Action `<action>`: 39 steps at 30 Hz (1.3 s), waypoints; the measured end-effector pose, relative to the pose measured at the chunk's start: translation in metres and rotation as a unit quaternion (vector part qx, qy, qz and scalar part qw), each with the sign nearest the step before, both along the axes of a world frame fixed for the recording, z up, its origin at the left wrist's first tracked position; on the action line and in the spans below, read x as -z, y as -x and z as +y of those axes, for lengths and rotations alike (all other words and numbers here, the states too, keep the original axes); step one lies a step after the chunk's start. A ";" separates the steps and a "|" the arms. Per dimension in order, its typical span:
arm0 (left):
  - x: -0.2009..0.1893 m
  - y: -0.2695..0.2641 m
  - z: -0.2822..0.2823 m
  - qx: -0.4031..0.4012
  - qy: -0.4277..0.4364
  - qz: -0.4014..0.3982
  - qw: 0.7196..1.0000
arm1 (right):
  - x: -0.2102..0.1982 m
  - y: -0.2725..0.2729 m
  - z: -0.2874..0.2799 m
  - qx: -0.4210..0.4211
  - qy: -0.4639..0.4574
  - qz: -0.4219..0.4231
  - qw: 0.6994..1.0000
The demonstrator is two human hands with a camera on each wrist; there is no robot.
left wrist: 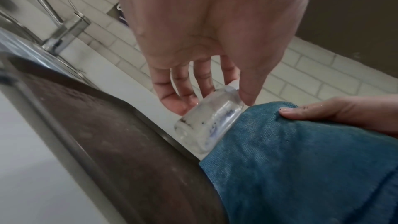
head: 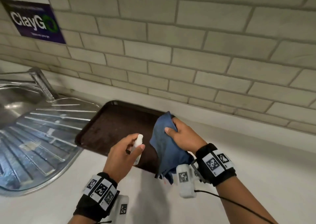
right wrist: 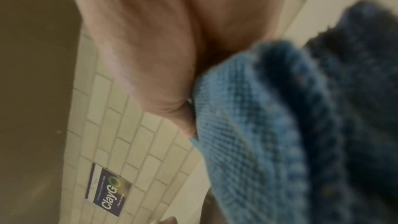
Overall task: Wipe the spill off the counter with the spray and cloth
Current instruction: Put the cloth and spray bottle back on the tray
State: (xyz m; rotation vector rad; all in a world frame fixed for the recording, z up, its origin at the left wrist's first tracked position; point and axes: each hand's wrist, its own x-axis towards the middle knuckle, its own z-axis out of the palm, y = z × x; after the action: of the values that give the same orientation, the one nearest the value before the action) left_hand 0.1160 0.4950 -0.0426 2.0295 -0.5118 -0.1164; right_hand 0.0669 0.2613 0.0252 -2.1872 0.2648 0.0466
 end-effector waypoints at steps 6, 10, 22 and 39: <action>0.011 -0.073 0.039 -0.048 -0.051 -0.015 0.997 | 0.013 -0.102 0.041 0.023 -0.030 0.040 0.998; 0.025 -0.113 0.054 -0.074 -0.068 -0.026 0.995 | 0.025 -0.158 0.055 0.039 -0.053 0.031 0.997; 0.041 -0.209 0.036 -0.104 -0.049 -0.038 0.993 | 0.086 -0.216 0.035 0.136 -0.152 0.063 0.977; 0.057 -0.275 -0.031 -0.104 -0.134 -0.002 0.986 | 0.115 -0.144 -0.004 0.181 0.051 0.212 0.959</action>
State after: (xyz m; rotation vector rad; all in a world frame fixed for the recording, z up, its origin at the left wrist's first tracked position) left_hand 0.3914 0.4639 -0.1000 2.3331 -0.2945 -0.0553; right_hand 0.2109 0.2576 -0.0898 -2.1791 0.9238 0.3040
